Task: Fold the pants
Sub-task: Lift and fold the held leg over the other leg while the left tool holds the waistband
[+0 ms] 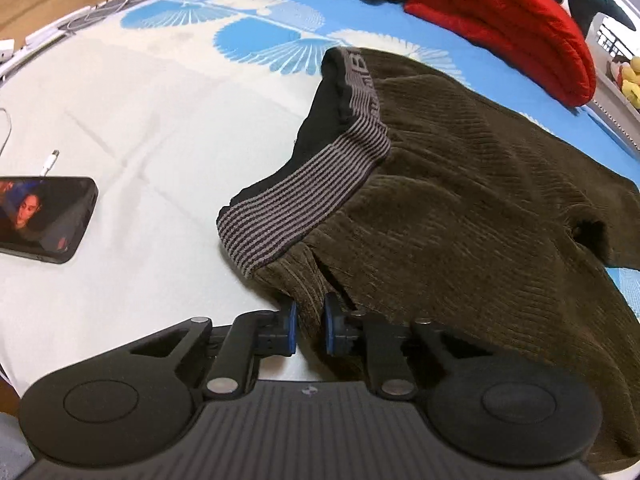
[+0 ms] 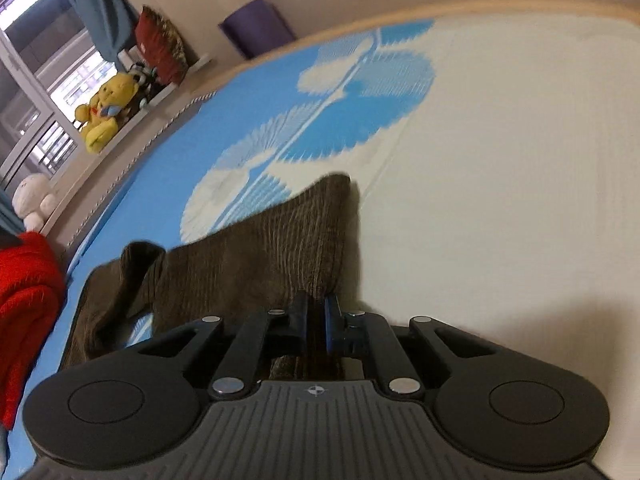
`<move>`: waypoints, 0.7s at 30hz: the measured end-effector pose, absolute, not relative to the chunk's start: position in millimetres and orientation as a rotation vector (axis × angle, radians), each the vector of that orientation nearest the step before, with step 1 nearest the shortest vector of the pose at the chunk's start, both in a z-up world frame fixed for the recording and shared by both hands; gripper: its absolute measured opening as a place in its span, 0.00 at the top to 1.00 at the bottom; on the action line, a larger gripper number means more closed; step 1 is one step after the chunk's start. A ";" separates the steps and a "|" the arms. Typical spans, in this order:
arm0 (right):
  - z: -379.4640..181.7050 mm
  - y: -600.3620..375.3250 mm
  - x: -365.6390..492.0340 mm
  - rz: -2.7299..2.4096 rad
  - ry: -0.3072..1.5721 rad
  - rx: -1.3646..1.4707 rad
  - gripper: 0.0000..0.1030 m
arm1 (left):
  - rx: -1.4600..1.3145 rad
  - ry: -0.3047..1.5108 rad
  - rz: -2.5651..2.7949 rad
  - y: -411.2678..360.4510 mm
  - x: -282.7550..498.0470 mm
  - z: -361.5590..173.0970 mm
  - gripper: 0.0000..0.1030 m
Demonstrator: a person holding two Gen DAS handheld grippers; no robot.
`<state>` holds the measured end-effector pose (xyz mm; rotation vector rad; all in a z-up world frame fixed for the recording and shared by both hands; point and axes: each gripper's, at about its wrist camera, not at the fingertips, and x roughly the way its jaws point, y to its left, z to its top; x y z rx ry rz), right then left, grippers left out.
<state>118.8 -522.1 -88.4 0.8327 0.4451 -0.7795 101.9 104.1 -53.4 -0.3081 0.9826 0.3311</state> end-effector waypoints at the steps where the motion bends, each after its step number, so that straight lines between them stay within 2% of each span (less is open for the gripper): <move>1: -80.4 -518.9 111.9 -0.789 0.430 0.832 0.93 | -0.302 0.973 0.324 104.0 101.0 -49.7 0.88; 7: -21.5 -496.0 52.4 -0.837 0.268 0.779 0.94 | -0.276 0.932 0.283 109.4 87.8 -31.9 0.89; 11: -5.8 -473.8 -10.6 -0.940 0.177 0.761 0.94 | -0.309 0.963 0.279 120.5 83.2 -30.5 0.89; 13: -13.4 -472.9 -29.8 -0.964 0.206 0.773 0.93 | -0.306 1.003 0.291 119.3 82.4 -37.7 0.88; 16: -43.9 -491.2 -33.3 -1.013 0.396 0.821 0.93 | -0.254 1.014 0.304 112.7 82.9 -43.3 0.83; 18: -64.0 -508.9 -34.0 -1.024 0.479 0.879 0.93 | -0.222 1.012 0.314 106.0 82.3 -44.3 0.64; 19: -70.5 -517.1 -35.6 -1.027 0.498 0.906 0.93 | -0.214 1.018 0.318 104.2 81.8 -45.4 0.42; 20: -75.0 -522.3 -36.9 -1.022 0.507 0.930 0.93 | -0.212 1.021 0.323 102.6 80.6 -46.9 0.26; 21: -78.5 -529.1 -38.9 -1.011 0.504 0.957 0.93 | -0.213 1.015 0.328 103.4 79.8 -48.4 0.23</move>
